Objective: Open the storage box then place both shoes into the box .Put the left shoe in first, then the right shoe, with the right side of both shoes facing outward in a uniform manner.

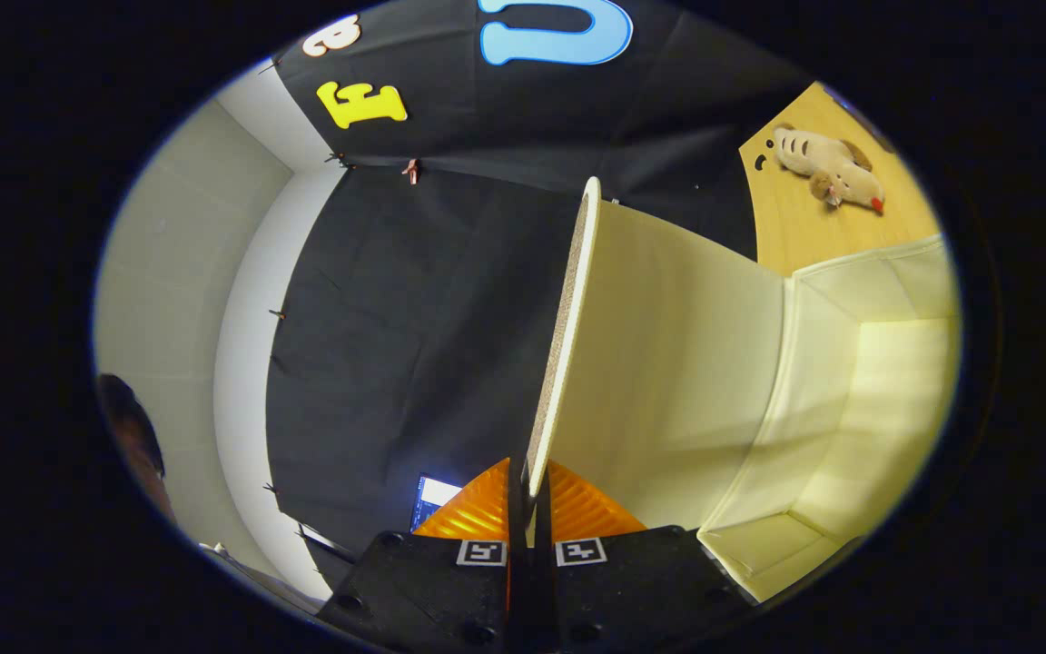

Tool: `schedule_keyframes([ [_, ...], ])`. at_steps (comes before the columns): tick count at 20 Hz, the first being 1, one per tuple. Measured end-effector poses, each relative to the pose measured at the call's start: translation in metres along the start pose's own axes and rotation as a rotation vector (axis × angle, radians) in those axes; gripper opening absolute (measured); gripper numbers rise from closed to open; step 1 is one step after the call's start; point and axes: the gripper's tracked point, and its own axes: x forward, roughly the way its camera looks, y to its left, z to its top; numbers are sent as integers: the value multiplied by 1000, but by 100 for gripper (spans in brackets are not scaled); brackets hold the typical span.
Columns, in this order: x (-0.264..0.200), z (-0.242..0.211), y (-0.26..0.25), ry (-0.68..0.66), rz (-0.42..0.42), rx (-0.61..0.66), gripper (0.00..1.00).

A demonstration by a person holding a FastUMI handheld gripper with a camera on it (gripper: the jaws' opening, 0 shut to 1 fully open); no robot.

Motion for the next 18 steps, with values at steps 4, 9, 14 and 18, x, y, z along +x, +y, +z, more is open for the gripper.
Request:
schedule_keyframes([
  [4, 48, -7, -4, 16, -48, -22, 5],
  [9, 74, -8, -20, 34, -120, -33, 14],
  [14, 68, -9, -38, 51, -189, -111, 37],
  [18, 45, 1, -30, 18, -170, -135, 82],
])
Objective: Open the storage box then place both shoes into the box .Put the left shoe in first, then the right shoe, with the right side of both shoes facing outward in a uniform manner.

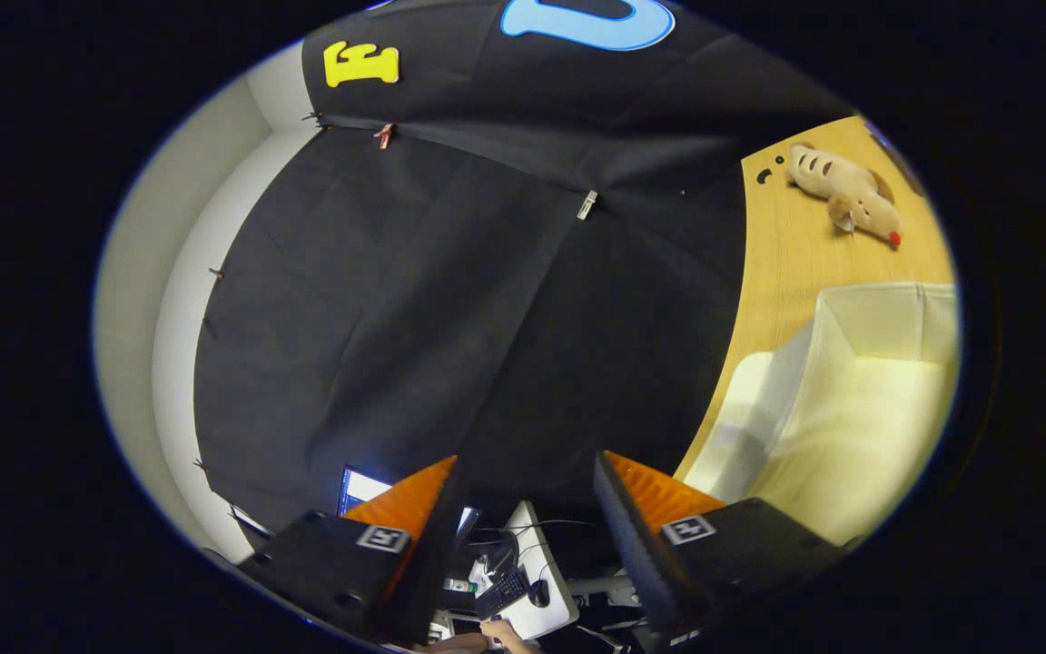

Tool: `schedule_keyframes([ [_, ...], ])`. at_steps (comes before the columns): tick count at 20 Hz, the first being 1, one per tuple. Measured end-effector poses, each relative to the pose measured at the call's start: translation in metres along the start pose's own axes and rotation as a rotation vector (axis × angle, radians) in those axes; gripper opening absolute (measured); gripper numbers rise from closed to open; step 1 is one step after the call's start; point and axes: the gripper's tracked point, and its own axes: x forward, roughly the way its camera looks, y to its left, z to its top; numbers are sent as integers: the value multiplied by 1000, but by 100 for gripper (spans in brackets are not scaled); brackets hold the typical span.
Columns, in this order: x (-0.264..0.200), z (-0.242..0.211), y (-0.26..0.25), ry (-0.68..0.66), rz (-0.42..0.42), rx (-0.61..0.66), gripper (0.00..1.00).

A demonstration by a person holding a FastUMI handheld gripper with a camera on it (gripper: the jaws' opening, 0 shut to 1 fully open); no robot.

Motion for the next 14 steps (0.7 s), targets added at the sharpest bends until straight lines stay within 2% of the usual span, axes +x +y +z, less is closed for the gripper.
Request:
schedule_keyframes([
  [1, -9, 2, -1, -11, -12, -22, 95],
  [2, -21, 4, -4, -20, -28, -46, 96],
  [8, -110, 7, -20, -81, -149, -177, 96],
  [14, -221, 22, -50, -212, -350, -275, 97],
])
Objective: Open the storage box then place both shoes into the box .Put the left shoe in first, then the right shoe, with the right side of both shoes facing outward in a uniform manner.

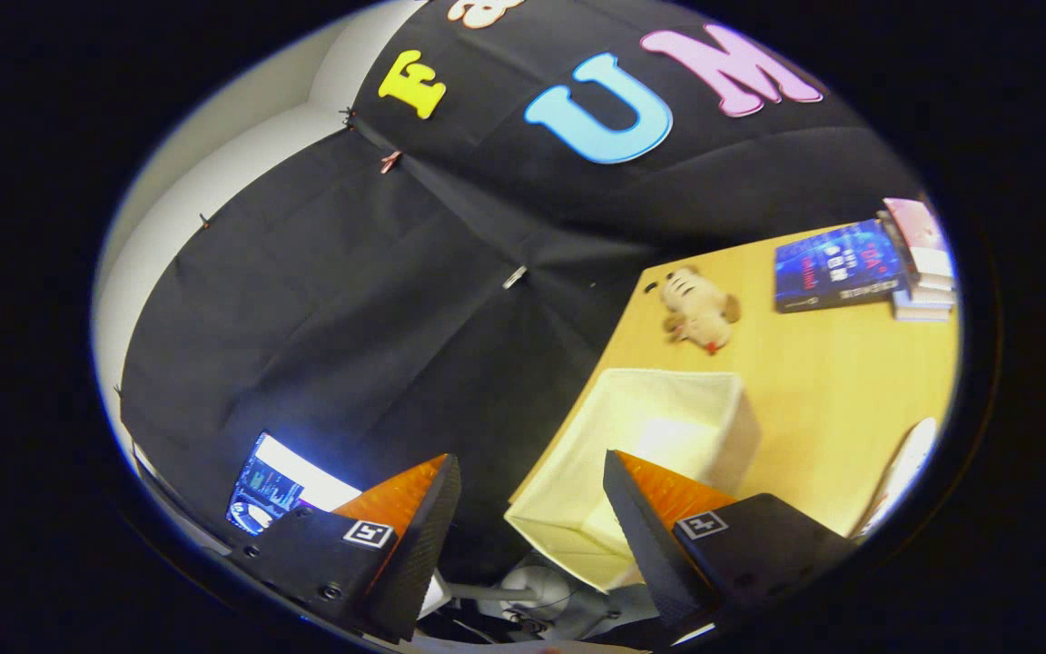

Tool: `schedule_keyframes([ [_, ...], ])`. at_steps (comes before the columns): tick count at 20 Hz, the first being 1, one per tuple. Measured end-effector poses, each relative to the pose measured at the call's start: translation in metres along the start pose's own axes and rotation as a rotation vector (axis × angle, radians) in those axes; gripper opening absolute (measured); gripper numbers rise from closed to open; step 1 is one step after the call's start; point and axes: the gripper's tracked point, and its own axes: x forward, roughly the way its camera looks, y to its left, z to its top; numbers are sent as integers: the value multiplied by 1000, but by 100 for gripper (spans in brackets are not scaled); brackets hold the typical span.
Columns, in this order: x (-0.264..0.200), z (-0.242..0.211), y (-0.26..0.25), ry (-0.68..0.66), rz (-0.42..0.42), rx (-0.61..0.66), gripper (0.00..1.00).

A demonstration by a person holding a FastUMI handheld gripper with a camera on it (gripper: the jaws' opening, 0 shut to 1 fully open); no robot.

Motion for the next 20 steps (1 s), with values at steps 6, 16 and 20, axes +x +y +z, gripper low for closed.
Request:
schedule_keyframes([
  [6, -69, 30, -107, -87, -313, -62, 97],
  [16, -141, -47, -309, 179, -776, 0, 92],
  [20, -136, -84, -351, 256, -832, 71, 83],
])
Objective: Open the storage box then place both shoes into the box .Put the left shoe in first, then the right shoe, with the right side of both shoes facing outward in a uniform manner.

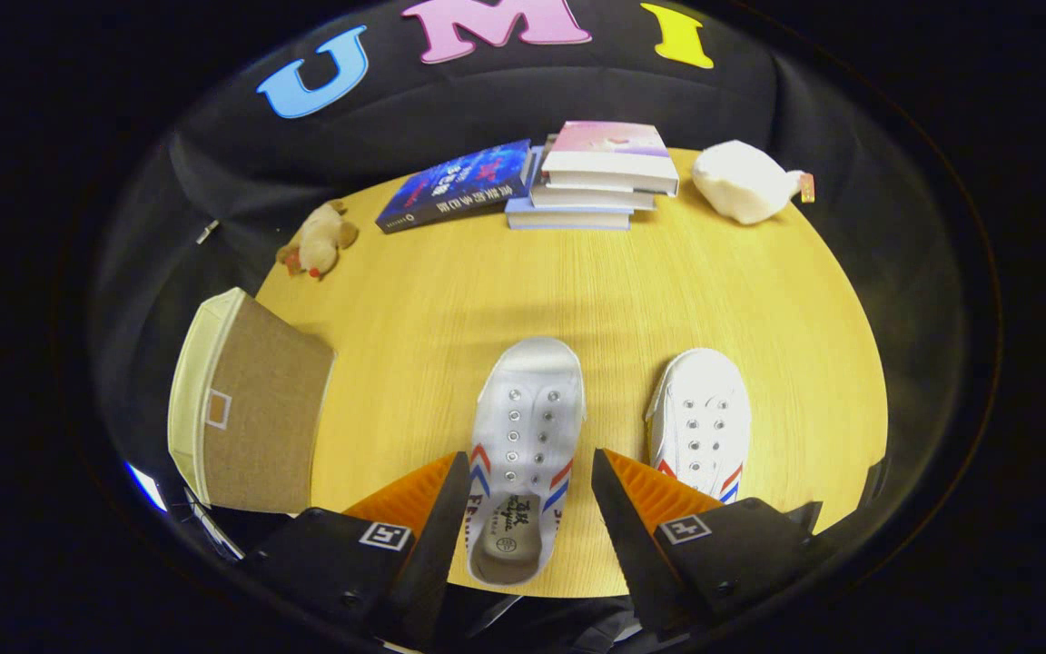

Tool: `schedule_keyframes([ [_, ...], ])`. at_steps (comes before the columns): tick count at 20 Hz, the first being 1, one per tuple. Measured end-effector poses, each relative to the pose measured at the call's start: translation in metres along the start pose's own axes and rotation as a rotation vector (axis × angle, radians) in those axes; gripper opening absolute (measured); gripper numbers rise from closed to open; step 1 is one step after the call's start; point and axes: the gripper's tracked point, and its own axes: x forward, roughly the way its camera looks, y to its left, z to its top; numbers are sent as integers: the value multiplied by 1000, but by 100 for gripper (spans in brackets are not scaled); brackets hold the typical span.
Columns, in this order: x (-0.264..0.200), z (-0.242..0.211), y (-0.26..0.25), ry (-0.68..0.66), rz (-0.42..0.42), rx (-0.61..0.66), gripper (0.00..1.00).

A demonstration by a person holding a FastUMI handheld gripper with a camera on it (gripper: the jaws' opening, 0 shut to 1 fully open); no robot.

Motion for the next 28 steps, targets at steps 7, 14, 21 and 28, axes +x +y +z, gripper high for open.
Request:
schedule_keyframes([
  [7, 53, -24, -17, 82, -20, 105, 72],
  [14, 51, -26, -20, 86, -64, 147, 10],
  [21, 14, -10, 13, 35, 35, 239, 8],
  [28, -45, 24, 85, 30, 171, 332, 8],
])
